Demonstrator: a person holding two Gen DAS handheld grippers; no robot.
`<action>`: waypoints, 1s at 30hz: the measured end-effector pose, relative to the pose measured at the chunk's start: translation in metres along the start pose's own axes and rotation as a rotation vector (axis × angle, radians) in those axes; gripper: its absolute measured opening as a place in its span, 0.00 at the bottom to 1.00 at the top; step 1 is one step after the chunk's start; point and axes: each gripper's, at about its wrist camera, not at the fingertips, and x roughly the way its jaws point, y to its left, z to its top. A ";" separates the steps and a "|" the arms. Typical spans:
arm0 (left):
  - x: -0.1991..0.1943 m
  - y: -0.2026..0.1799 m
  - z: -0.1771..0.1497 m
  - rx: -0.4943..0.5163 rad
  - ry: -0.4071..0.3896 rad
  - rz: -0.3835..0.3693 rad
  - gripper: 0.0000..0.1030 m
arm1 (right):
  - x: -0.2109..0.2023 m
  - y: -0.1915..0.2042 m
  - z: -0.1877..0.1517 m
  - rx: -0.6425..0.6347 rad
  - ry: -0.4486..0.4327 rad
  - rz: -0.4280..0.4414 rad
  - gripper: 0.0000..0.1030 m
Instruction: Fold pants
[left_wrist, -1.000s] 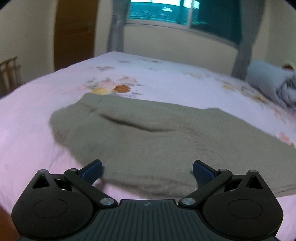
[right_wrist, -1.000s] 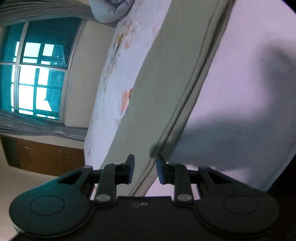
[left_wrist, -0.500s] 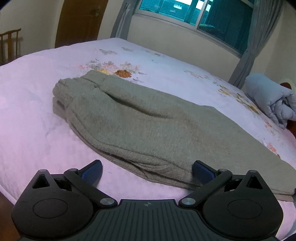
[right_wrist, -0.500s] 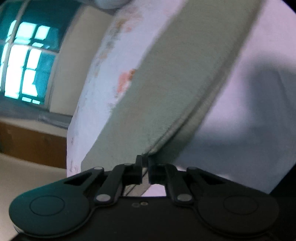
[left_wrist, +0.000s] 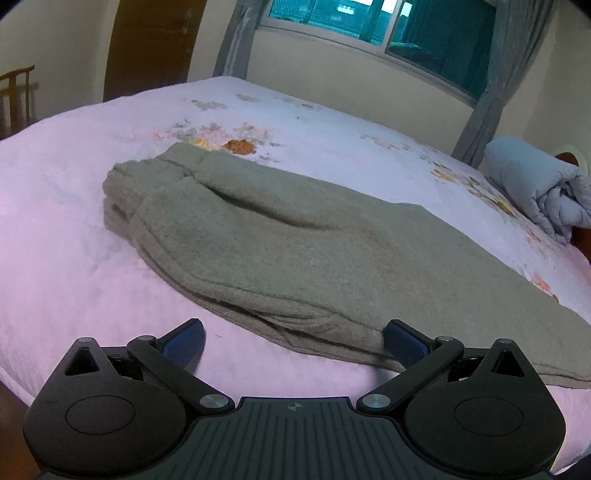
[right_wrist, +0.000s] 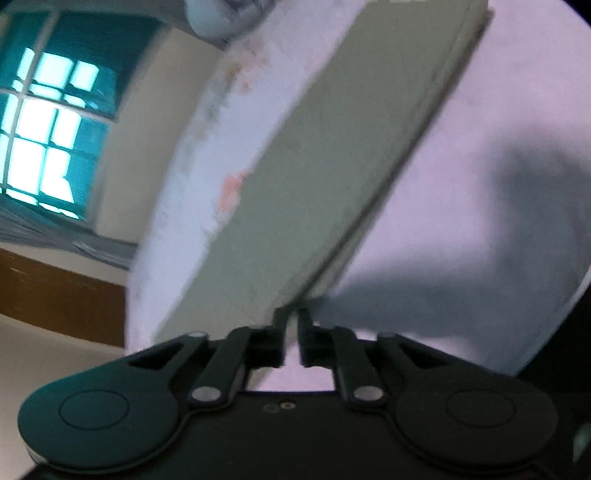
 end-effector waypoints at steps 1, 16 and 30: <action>0.001 -0.004 0.000 0.015 0.000 0.005 1.00 | 0.001 -0.003 0.001 0.030 0.003 0.020 0.11; 0.003 -0.009 -0.001 -0.001 0.024 -0.002 1.00 | 0.092 0.026 -0.051 0.139 0.324 0.169 0.12; 0.010 -0.011 0.000 0.024 0.043 -0.013 1.00 | 0.088 0.033 -0.051 0.017 0.260 0.073 0.00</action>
